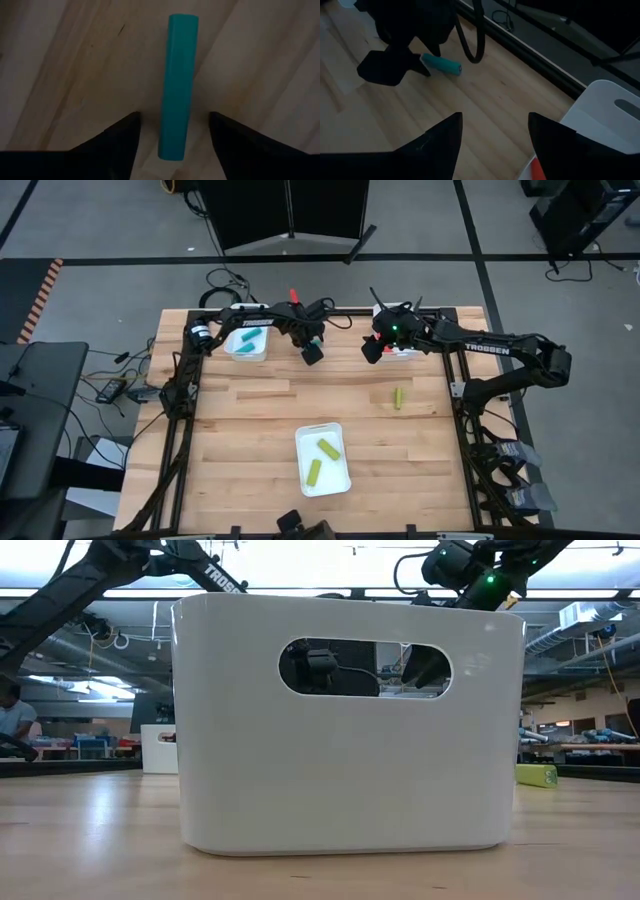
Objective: Sort blocks
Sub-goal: Put the blue block into the top left white bin
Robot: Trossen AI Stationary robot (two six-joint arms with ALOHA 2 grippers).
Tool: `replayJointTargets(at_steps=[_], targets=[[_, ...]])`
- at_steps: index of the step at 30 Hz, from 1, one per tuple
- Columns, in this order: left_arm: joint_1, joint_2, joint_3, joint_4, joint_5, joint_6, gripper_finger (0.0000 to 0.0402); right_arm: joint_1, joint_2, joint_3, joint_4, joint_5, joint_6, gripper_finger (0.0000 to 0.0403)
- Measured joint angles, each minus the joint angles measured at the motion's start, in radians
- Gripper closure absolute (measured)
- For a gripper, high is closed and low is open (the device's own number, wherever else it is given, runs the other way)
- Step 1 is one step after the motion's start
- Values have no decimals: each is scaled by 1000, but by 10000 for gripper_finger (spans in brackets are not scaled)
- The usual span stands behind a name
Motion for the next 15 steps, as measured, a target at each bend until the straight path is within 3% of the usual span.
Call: replayJointTargets(at_steps=[9,15], targets=[[4,11,-2,14,-2,-11,238,0,0,0,0,0,0,165],[4,12,5,15,1,-11,338,0,0,0,0,0,0,165]])
